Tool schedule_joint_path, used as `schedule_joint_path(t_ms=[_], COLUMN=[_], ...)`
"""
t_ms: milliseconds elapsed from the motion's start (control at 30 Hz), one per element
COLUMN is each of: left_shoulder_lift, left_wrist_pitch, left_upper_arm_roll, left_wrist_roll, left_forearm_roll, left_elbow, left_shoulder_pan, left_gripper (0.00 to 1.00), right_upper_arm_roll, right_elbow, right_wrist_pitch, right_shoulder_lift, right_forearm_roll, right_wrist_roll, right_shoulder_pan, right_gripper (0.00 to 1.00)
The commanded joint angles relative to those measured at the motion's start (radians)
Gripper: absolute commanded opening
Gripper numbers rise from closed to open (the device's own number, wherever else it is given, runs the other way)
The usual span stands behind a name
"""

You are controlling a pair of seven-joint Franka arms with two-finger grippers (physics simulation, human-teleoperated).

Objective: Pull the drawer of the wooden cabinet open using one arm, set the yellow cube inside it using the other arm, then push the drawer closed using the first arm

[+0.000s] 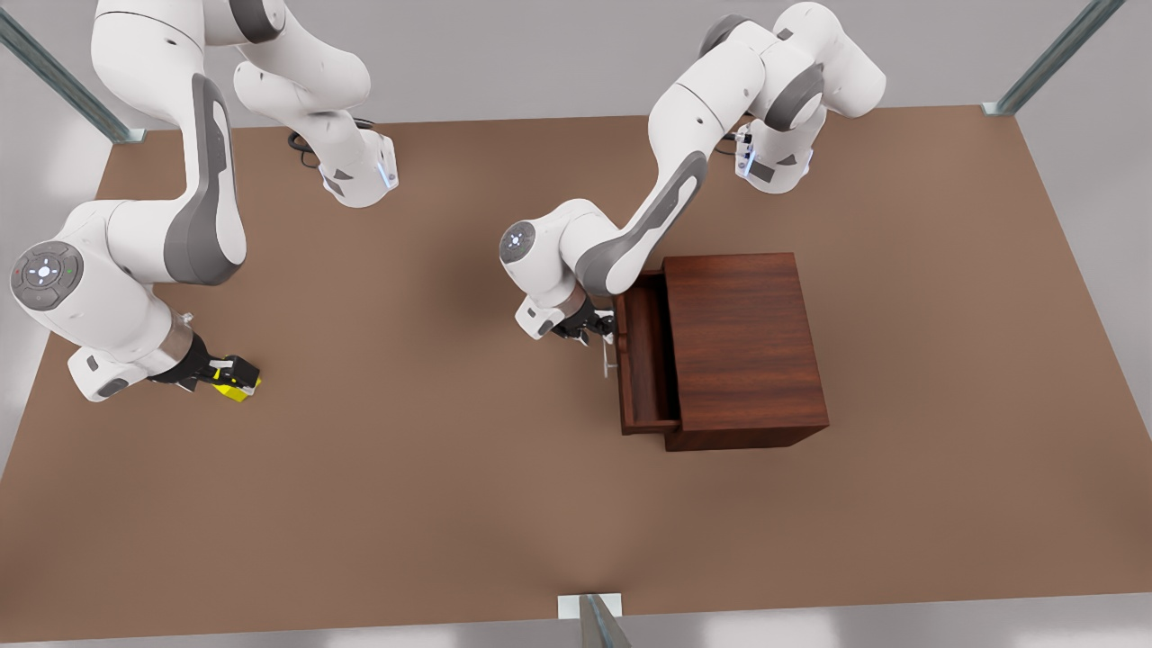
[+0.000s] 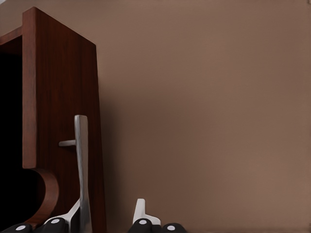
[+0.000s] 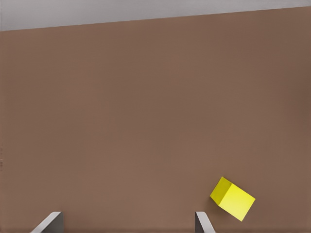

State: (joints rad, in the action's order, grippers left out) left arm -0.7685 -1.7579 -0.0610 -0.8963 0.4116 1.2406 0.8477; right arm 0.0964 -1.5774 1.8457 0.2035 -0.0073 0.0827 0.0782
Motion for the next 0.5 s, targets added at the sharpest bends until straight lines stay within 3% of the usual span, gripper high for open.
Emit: schedule_joint_path(t_ms=[0, 467], left_shoulder_lift=[0.002, 0.002], left_wrist_pitch=[0.000, -0.002], left_upper_arm_roll=[-0.013, -0.020], left_wrist_roll=[0.004, 0.004], left_forearm_roll=[-0.020, -0.020], left_elbow=[0.005, -0.009], left_shoulder_pan=[0.013, 0.013], left_gripper=[1.00, 1.00], right_upper_arm_roll=[0.000, 0.000], right_elbow=[0.001, 0.002], right_wrist_pitch=[0.000, 0.000], right_shoulder_lift=[-0.001, -0.001], right_forearm_roll=[0.001, 0.001], right_wrist_roll=[-0.001, -0.001], right_shoulder_pan=[0.000, -0.002], right_gripper=[1.00, 1.00])
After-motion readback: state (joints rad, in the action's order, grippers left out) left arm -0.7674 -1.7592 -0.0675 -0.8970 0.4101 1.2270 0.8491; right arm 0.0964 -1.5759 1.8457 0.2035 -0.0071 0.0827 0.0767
